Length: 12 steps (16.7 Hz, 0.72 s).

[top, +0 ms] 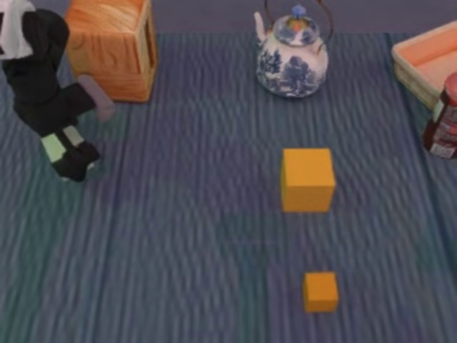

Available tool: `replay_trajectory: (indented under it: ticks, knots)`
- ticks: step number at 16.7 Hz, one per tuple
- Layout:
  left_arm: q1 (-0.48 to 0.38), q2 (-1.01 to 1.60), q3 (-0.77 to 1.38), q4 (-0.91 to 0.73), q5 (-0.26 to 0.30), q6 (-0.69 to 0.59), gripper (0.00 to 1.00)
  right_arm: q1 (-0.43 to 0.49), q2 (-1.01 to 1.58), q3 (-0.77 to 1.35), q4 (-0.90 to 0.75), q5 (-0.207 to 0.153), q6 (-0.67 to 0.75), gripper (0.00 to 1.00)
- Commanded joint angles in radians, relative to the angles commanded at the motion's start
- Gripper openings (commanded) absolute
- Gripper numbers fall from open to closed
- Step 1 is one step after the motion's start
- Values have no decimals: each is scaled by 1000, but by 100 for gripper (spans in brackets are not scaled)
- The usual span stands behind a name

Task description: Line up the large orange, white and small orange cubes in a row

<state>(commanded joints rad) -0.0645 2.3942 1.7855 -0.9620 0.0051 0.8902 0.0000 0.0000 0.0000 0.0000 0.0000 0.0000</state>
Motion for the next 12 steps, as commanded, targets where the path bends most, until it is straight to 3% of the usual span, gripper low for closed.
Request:
replay_trajectory:
  ticks: [4,12]
  knots:
    - [0,0,-1,1,0,0,100,0,0,0,0,0,0,100]
    - [0,0,-1,1,0,0,40,0,0,0,0,0,0,100]
